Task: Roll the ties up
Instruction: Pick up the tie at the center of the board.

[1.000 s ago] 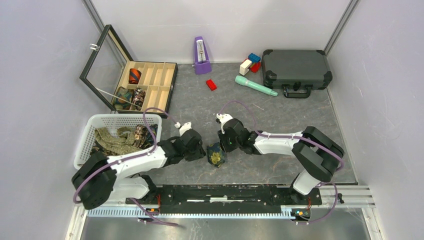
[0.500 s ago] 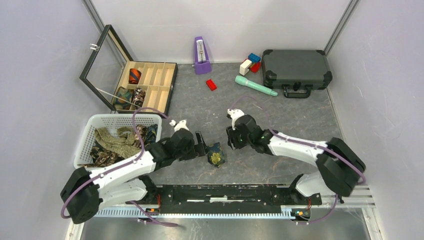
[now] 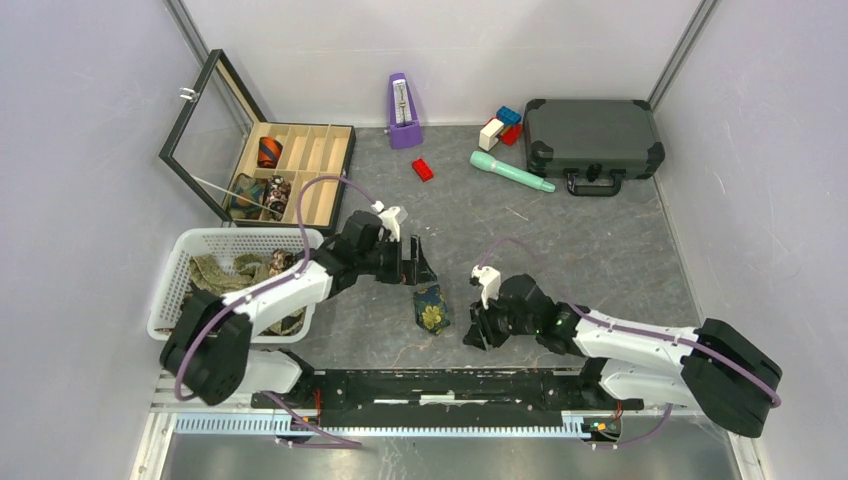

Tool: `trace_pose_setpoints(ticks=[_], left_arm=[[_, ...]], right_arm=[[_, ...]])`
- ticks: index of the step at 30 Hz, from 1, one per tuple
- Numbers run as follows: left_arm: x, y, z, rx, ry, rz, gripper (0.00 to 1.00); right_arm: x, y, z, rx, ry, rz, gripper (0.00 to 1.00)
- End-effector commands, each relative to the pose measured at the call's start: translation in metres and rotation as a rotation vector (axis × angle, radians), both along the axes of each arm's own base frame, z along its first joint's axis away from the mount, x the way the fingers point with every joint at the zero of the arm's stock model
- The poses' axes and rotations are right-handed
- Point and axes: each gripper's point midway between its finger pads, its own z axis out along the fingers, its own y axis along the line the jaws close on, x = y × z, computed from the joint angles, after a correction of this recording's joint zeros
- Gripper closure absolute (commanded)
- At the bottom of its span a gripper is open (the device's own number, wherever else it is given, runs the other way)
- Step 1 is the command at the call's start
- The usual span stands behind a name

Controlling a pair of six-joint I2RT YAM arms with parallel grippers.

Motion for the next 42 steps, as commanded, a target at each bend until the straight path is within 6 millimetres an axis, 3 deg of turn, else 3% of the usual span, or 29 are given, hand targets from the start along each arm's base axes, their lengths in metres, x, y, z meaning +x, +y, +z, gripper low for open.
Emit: trace_pose_setpoints(ticks=[1,11,18,26,36,42], left_arm=[[-0.002,-0.021,-0.002,-0.106,-0.021,-0.213,0.04],[0.002,-0.028,-0.025,-0.134,0.047,-0.241,0.14],[-0.011,-0.027,-0.035,-0.158,0.090,-0.257,0.17],[-0.032,-0.018,-0.047,-0.198,0.128,-0.218,0.16],[-0.045,-0.010,-0.045,-0.247,0.131,-0.160,0.14],[-0.052,-0.010,-0.044,-0.306,0.143,-0.126,0.09]], right_arm=[[-0.012,0.033,0.029,0.215,-0.003,0.045,0.64],[-0.027,0.063,0.017,0.335,0.100,0.060,0.74],[-0.018,0.070,0.003,0.313,0.104,0.031,0.76],[-0.004,0.070,-0.011,0.268,0.092,-0.008,0.77],[0.021,0.058,-0.018,0.229,0.071,-0.045,0.78],[0.023,0.059,-0.020,0.220,0.074,-0.031,0.79]])
